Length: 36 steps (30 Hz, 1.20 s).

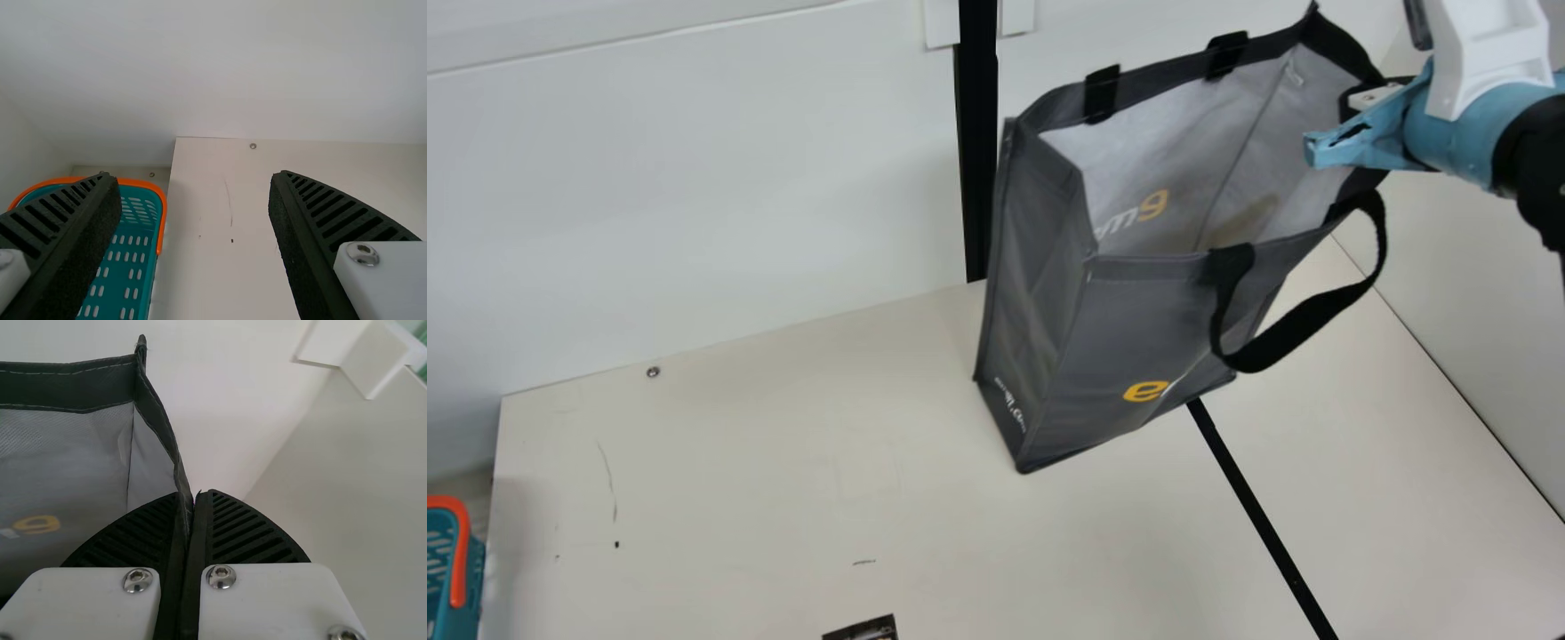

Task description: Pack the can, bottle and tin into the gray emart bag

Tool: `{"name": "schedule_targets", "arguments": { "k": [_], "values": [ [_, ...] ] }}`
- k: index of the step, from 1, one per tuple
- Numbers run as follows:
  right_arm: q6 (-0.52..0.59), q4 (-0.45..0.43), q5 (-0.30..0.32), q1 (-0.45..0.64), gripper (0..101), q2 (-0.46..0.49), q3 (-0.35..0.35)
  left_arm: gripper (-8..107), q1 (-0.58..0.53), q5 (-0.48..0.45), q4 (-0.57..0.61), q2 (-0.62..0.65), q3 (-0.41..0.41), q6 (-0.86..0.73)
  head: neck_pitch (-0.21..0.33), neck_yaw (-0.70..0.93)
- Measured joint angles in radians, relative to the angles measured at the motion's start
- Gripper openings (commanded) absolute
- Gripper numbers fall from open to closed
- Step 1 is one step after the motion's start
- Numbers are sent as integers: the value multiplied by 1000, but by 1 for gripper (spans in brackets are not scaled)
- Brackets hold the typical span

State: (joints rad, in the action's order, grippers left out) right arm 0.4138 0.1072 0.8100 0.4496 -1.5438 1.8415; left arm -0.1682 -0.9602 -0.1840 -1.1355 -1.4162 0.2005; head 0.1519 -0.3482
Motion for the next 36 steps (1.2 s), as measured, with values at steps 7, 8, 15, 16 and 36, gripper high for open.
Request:
{"name": "schedule_targets", "arguments": {
  "k": [7,8,15,16,36],
  "values": [
    [44,14,28,96,0,-69,86,90,0,0,0,0,0,0,0,0],
    [49,15,30,110,0,-80,100,90,0,0,0,0,0,0,0,0],
    [93,27,60,209,0,-159,202,90,0,0,0,0,0,0,0,2],
    [98,33,69,223,0,-171,220,90,0,0,0,0,0,0,0,2],
    [166,71,210,361,33,-372,580,90,0,0,0,0,0,0,0,2]
  ]
}}
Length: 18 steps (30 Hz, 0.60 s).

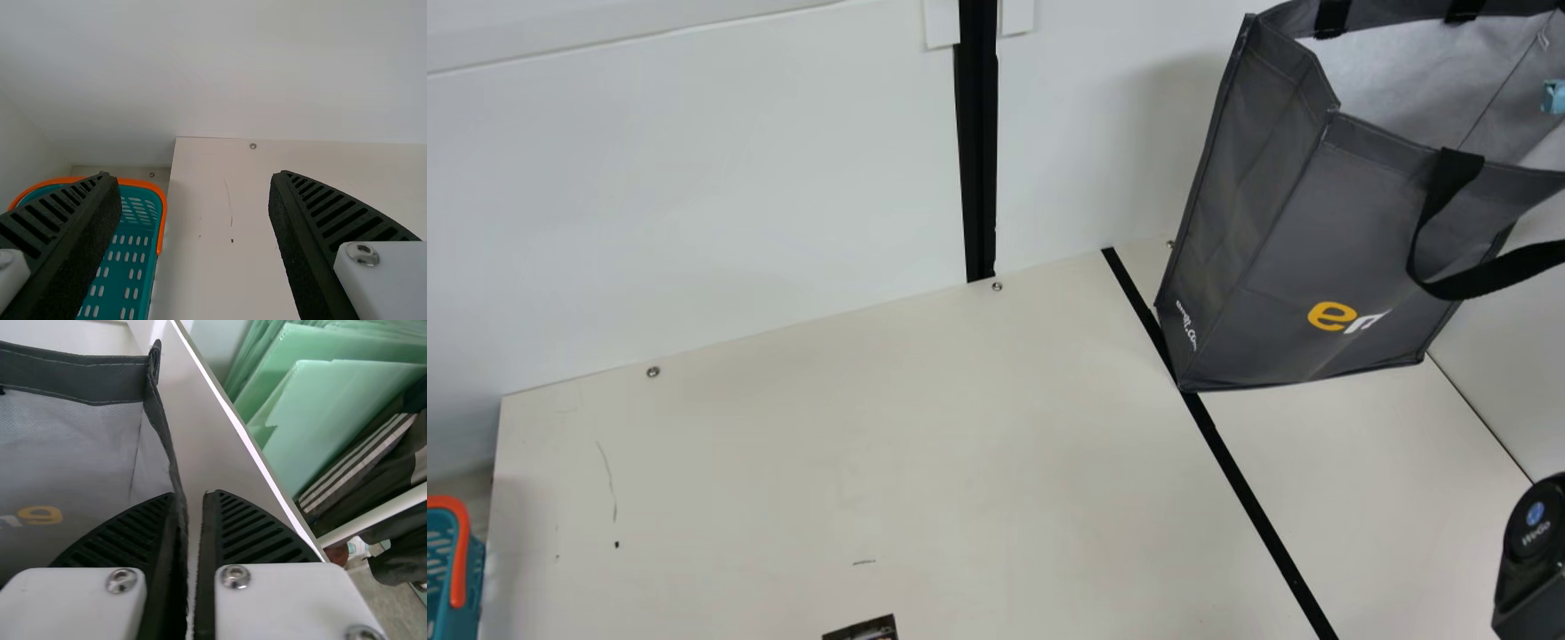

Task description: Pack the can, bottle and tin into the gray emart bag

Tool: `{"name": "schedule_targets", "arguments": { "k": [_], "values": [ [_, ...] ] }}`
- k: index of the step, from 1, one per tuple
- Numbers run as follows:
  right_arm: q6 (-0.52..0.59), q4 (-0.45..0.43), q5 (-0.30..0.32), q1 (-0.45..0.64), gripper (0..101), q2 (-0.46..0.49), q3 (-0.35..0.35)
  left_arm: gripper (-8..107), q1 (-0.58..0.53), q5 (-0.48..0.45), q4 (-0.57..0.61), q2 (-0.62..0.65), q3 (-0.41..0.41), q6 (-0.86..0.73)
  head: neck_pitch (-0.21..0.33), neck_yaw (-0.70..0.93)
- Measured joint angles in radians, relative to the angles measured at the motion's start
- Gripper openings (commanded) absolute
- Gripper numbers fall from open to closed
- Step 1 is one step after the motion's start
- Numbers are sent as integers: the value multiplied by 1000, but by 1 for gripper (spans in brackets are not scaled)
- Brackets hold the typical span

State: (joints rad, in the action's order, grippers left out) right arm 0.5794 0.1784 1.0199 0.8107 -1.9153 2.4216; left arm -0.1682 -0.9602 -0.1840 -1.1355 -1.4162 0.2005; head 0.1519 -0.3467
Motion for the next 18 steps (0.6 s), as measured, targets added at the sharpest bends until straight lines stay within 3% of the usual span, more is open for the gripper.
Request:
{"name": "schedule_targets", "arguments": {
  "k": [8,18],
  "values": [
    [11,52,25,-7,60,-6,82,90,0,0,0,0,0,0,0,-2],
    [23,80,45,-30,91,4,135,90,0,0,0,0,0,0,0,0]
  ]
}}
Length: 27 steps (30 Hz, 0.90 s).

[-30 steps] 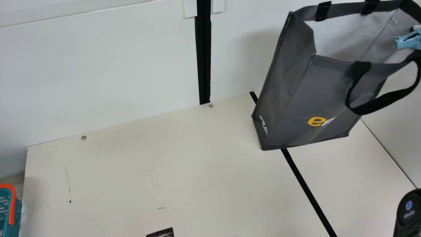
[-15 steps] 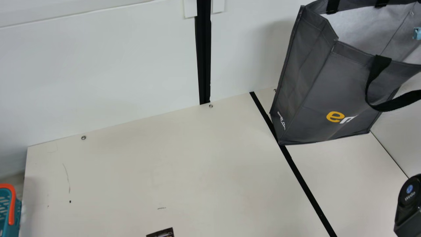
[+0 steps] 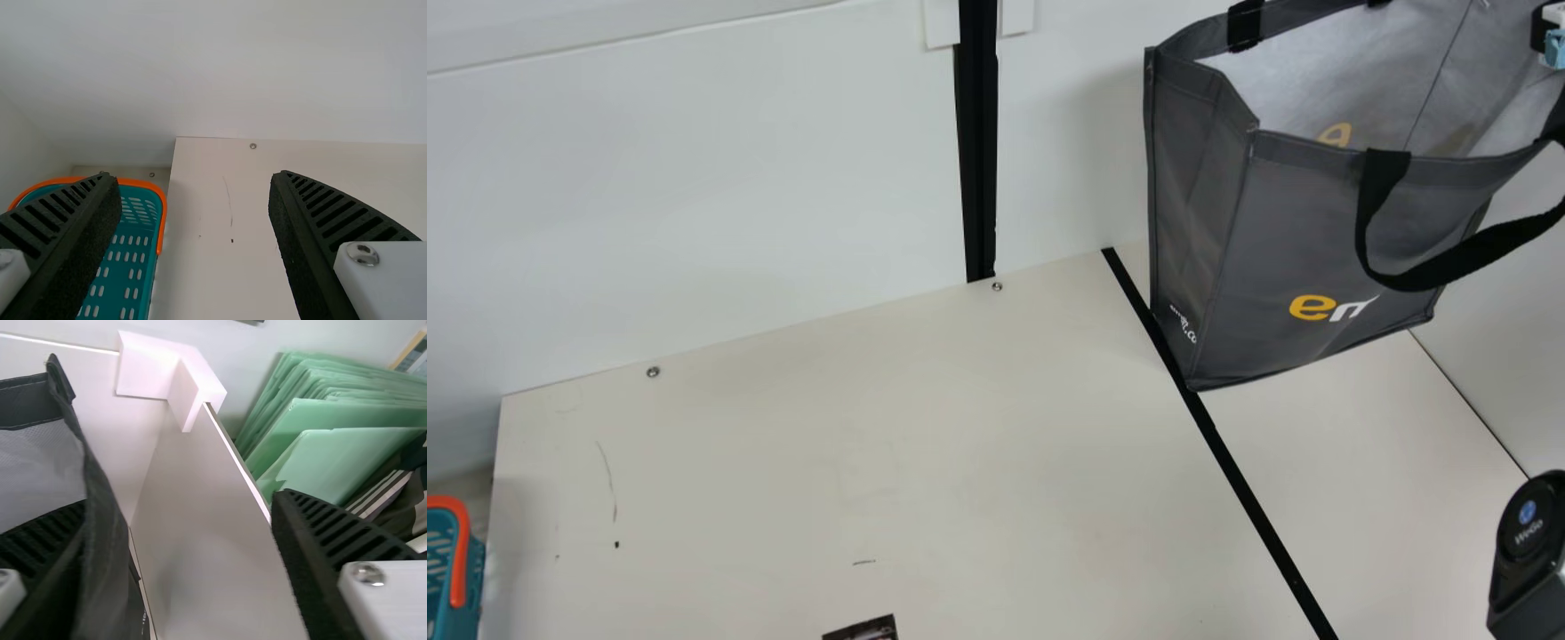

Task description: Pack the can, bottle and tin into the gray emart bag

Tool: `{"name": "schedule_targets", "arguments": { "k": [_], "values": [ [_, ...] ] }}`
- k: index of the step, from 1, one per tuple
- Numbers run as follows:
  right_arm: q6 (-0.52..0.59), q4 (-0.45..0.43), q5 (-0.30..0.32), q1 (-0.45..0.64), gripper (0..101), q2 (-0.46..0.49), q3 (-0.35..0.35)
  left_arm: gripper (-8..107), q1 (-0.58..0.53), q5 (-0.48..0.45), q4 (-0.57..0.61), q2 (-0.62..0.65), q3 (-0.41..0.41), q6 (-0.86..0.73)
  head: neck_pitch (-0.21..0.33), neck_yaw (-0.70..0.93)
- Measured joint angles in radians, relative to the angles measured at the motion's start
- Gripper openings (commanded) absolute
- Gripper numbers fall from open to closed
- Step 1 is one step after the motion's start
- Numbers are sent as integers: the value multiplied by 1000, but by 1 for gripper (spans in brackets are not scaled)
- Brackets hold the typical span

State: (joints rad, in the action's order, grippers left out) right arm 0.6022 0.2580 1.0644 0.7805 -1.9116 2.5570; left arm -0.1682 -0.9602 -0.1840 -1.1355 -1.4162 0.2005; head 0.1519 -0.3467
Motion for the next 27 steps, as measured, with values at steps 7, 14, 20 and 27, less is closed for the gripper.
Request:
{"name": "schedule_targets", "arguments": {
  "k": [7,14,20,27],
  "values": [
    [22,-68,-10,-21,91,3,8,90,0,0,0,0,0,0,0,-2],
    [1,-69,-24,-29,91,28,-19,90,0,0,0,0,0,0,0,-2],
    [-67,115,105,5,91,13,-17,90,0,0,0,0,0,0,0,-2],
    [-97,280,152,18,91,23,-47,90,0,0,0,0,0,0,0,0]
  ]
}}
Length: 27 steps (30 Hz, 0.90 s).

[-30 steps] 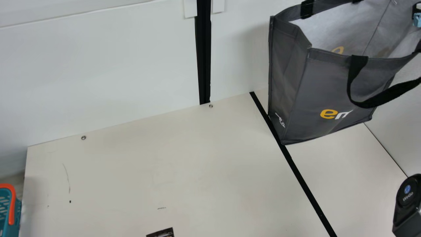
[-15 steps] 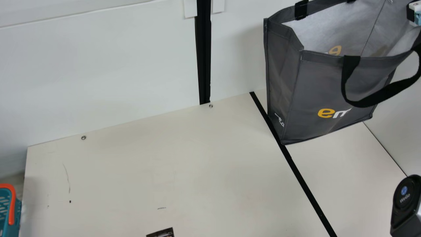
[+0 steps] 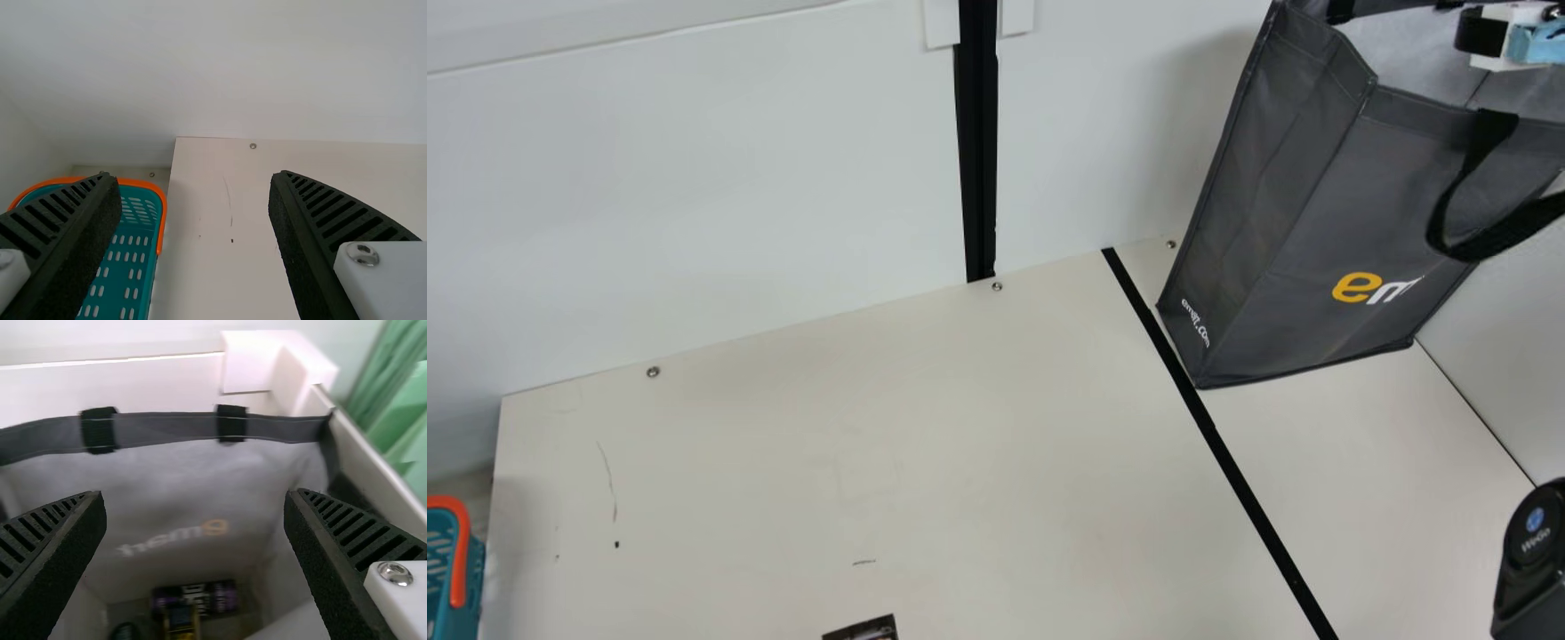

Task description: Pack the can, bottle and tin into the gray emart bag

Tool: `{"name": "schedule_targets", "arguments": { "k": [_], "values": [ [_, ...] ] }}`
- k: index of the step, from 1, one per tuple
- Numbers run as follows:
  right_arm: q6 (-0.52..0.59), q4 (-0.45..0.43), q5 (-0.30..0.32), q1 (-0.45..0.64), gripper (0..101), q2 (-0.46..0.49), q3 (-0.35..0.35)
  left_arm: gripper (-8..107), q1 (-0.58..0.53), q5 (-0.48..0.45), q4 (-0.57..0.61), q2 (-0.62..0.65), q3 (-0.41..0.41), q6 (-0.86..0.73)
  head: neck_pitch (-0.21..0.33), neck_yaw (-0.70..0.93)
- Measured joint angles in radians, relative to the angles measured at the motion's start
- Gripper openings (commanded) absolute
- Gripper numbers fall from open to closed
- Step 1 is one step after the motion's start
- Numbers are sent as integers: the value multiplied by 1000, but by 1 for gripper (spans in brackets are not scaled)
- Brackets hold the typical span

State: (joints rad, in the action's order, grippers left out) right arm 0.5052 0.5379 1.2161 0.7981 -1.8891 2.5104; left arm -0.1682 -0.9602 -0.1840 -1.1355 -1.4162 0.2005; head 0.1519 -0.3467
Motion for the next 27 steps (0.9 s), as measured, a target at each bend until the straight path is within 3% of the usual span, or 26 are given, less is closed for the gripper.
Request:
{"name": "schedule_targets", "arguments": {
  "k": [6,27],
  "values": [
    [5,65,3,-22,91,32,-32,90,0,0,0,0,0,0,0,-2],
    [28,78,4,-238,91,128,-113,90,0,0,0,0,0,0,0,-2]
  ]
}}
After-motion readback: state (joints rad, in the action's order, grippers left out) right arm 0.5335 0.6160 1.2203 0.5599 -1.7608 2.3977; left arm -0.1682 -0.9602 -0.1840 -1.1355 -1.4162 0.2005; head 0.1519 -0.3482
